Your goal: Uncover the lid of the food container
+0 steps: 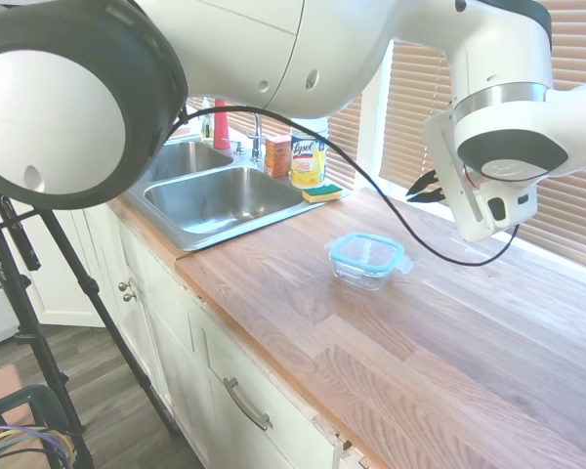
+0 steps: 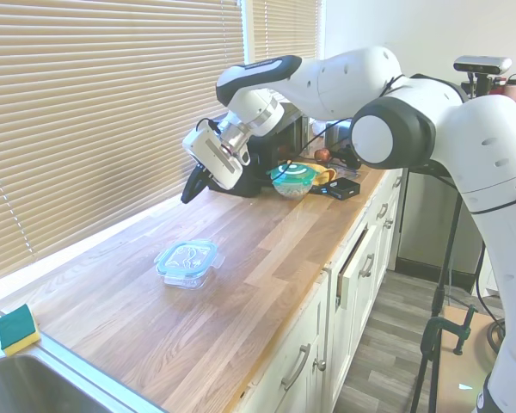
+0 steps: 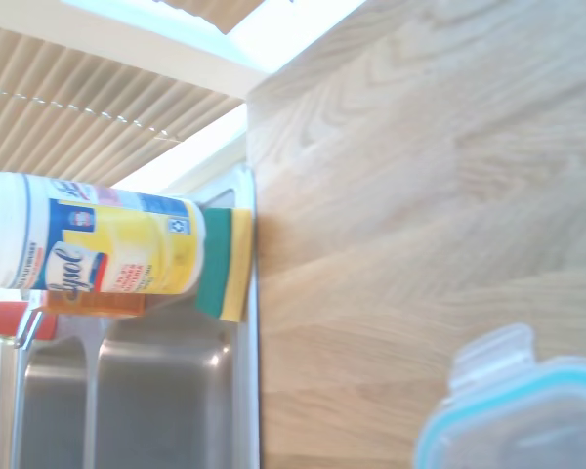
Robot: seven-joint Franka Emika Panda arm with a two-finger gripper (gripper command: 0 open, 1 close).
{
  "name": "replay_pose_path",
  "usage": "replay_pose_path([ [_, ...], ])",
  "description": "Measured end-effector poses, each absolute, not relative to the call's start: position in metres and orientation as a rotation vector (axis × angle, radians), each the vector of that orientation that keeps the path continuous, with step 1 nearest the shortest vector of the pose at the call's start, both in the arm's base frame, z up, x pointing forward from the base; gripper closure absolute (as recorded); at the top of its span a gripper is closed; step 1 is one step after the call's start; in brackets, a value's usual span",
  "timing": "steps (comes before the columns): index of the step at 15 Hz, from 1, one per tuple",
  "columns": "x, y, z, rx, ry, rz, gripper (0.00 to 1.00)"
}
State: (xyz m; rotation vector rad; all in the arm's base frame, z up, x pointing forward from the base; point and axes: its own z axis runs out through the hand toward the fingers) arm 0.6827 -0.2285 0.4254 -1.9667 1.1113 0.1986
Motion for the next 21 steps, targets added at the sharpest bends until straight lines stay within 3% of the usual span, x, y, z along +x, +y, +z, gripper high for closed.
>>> replay_pose_path([
  [13, 0.679, -0.254, 0.329, -1.998, 1.243, 0.26, 0.0],
  [21, 0.683, -0.243, 0.306, -2.005, 1.231, 0.3, 0.0],
])
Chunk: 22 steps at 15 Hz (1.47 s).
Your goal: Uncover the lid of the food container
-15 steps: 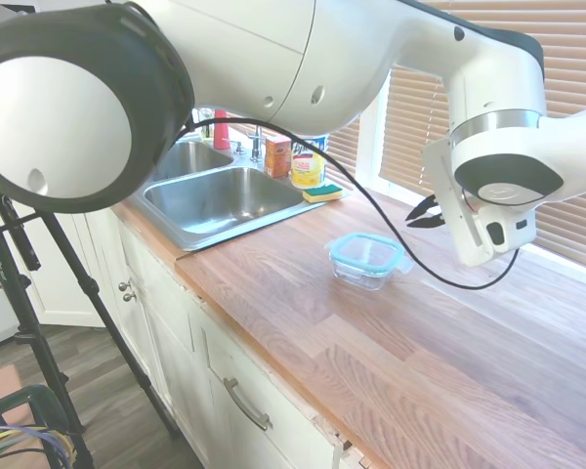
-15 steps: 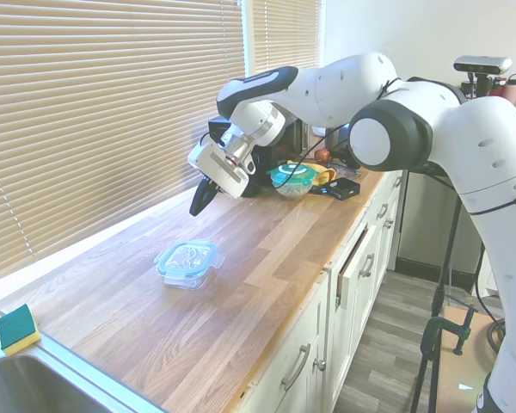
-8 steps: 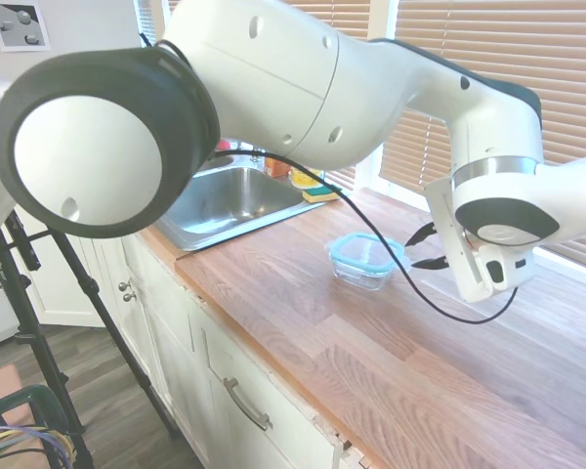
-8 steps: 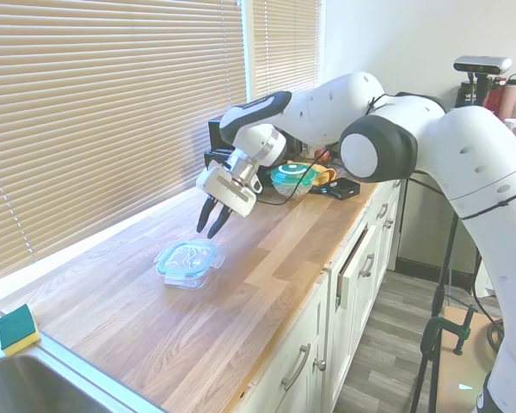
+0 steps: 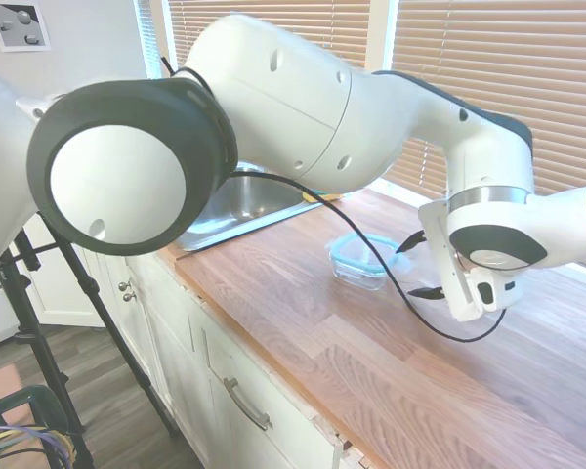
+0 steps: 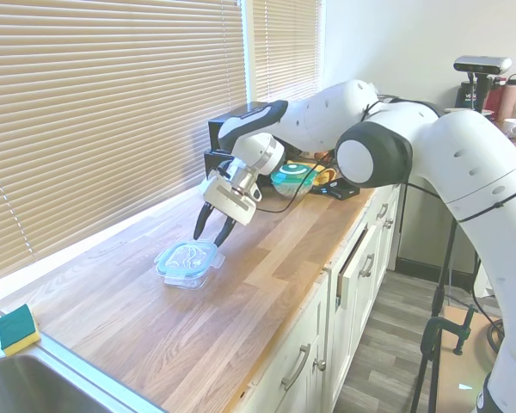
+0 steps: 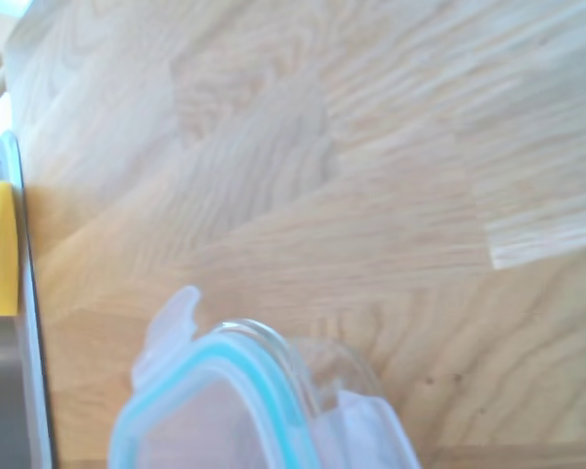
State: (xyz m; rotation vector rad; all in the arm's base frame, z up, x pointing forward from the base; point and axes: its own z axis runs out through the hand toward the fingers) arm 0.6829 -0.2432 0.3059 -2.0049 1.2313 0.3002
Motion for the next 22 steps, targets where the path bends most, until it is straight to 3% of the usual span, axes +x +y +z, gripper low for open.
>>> replay_pose_path([
  [3, 0.687, -0.232, 0.306, -2.017, 1.213, 0.302, 0.0],
  [4, 0.688, -0.231, 0.306, -2.019, 1.21, 0.301, 1.0],
  [22, 0.691, -0.229, 0.314, -2.022, 1.197, 0.278, 1.0],
])
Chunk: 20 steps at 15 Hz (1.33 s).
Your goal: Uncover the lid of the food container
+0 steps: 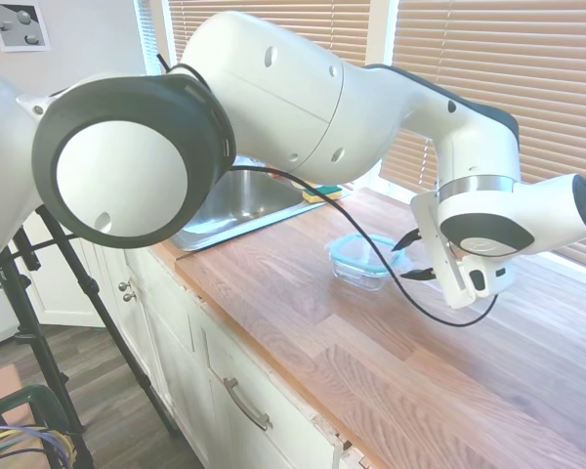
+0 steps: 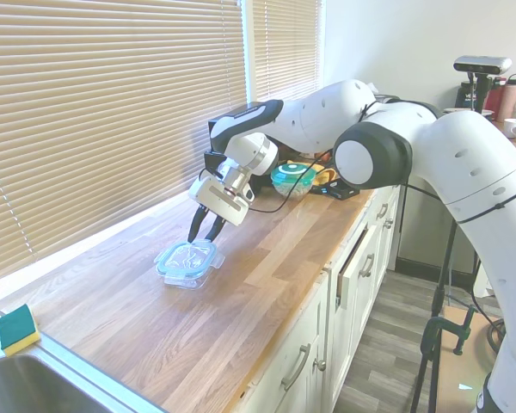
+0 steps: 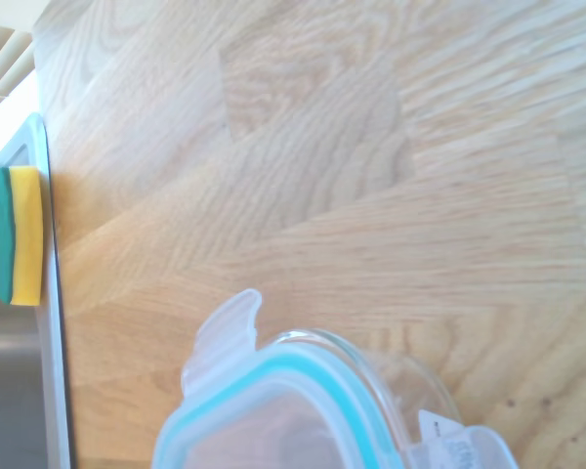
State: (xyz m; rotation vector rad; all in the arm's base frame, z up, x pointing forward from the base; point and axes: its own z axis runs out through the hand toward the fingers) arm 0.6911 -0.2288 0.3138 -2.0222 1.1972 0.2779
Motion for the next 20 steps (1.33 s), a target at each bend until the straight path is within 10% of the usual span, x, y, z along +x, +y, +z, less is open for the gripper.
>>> replay_pose_path([
  [20, 0.693, -0.163, 0.444, -2.089, 0.99, 0.155, 1.0],
])
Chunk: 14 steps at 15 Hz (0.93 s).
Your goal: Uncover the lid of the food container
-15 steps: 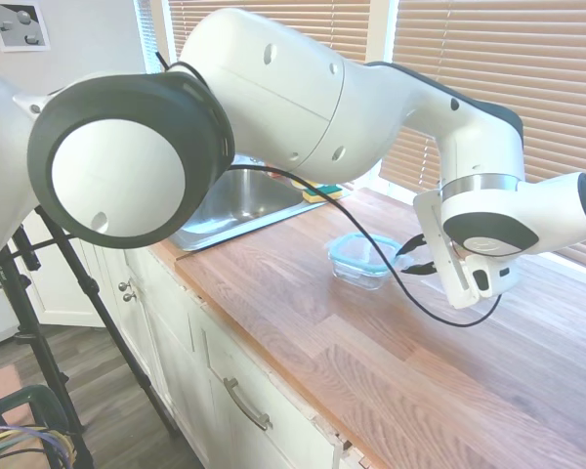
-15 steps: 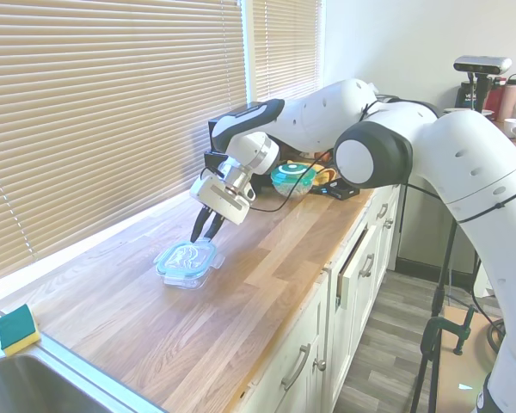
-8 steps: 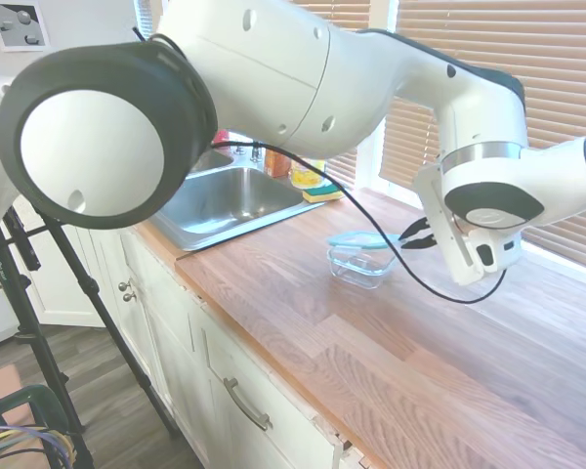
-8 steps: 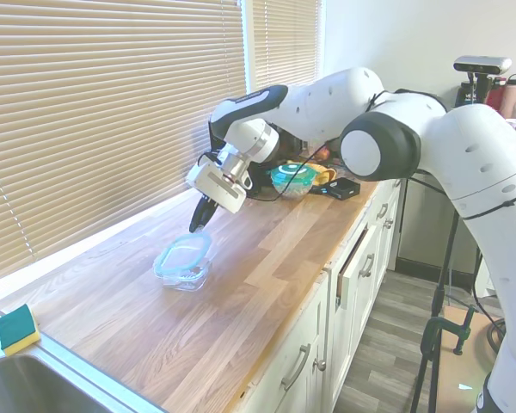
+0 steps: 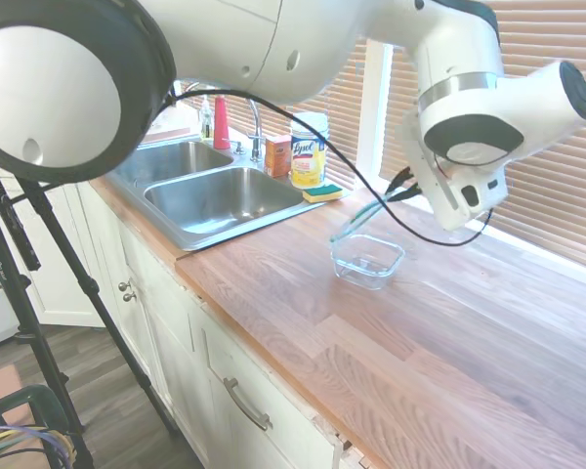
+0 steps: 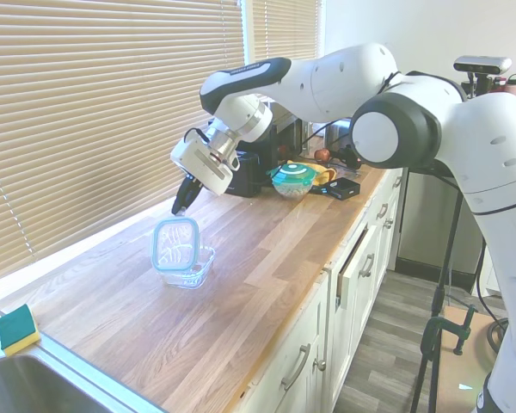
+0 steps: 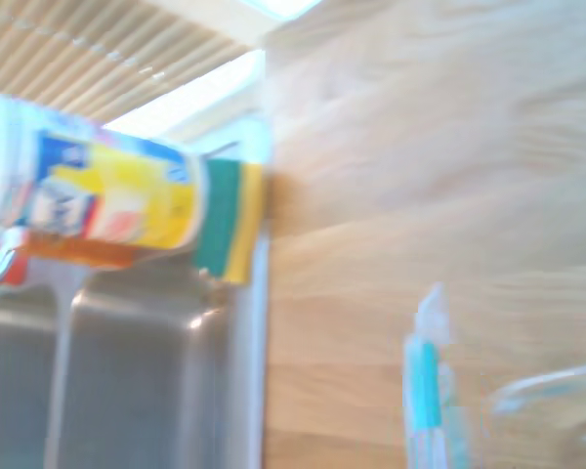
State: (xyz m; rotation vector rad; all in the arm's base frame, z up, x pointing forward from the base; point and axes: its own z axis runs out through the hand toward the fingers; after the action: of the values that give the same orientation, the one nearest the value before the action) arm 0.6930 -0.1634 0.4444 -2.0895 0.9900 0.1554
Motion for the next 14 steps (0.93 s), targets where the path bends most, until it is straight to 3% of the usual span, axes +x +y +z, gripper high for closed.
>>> replay_pose_path([
  [10, 0.685, -0.068, 0.453, -2.193, 0.862, 0.218, 1.0],
  [14, 0.673, -0.044, 0.447, -2.304, 0.853, 0.138, 1.0],
])
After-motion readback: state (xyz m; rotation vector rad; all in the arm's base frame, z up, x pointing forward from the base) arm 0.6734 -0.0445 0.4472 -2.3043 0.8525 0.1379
